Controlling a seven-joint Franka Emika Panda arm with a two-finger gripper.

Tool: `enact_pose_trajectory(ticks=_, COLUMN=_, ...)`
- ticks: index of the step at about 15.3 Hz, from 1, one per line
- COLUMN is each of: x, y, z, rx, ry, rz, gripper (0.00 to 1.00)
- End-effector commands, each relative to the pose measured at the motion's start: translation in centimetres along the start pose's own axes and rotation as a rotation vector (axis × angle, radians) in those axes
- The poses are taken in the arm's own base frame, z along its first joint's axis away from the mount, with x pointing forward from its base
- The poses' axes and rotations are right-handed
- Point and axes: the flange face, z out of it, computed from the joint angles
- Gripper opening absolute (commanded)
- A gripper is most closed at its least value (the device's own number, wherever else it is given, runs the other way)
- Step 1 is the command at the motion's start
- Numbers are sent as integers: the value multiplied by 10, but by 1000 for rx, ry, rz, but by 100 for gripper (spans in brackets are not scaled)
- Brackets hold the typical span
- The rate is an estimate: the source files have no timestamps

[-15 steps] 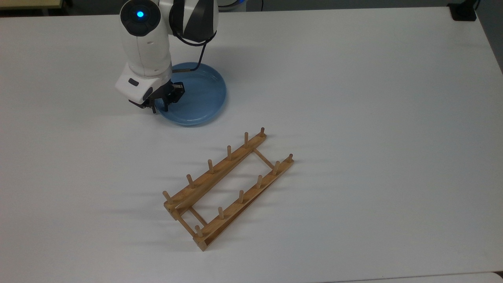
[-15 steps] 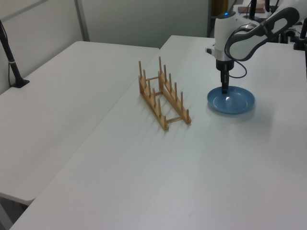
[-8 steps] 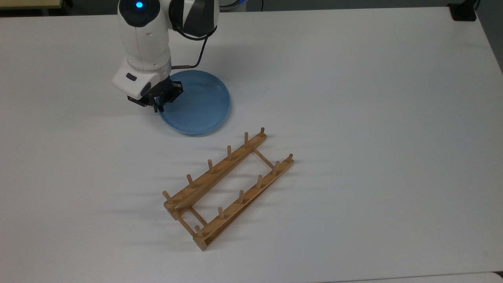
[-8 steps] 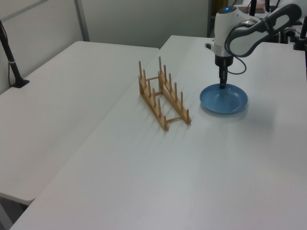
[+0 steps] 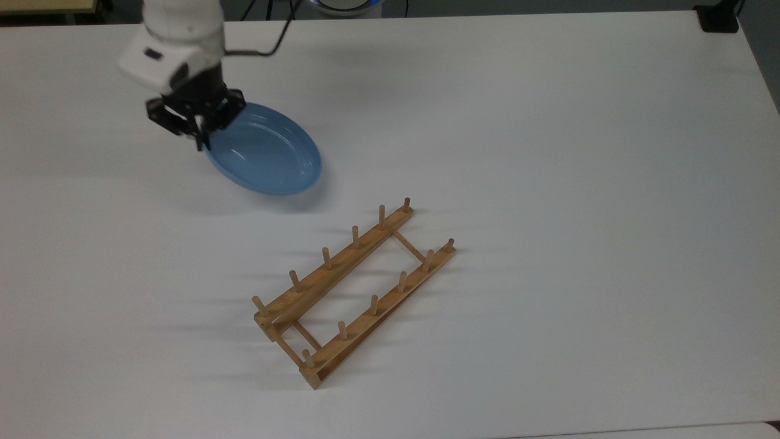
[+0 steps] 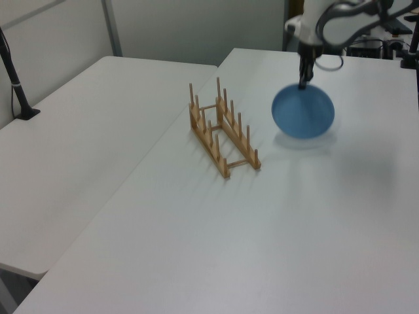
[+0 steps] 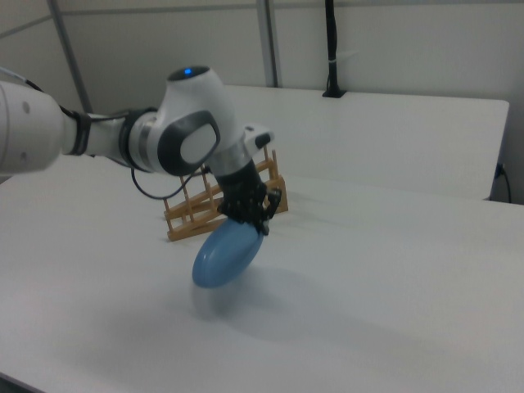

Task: Place plate in plate rack
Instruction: 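Lift the plate and tilt it upright above the wooden rack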

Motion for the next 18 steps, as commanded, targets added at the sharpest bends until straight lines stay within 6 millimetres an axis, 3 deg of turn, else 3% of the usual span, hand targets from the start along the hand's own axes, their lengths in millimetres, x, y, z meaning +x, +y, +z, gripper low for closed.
enact_pose_trajectory(ticks=1, x=8, y=29, z=-78, rx=-36, ry=84, rz=47, gripper=0)
enact_pose_trajectory(ticks=4, x=29, y=42, z=-129, rx=-39, ry=242, rz=205, gripper=0)
enact_pose_trajectory(ticks=8, x=58, y=31, z=-163, rx=-183, ry=473, rz=377, gripper=0)
enact_pose_trajectory(ticks=11, x=82, y=3, z=-162, rx=-340, ry=553, rz=361, gripper=0)
enact_pose_trajectory(ticks=18, x=129, y=-98, z=-105, rx=-588, ry=690, rz=309, gripper=0)
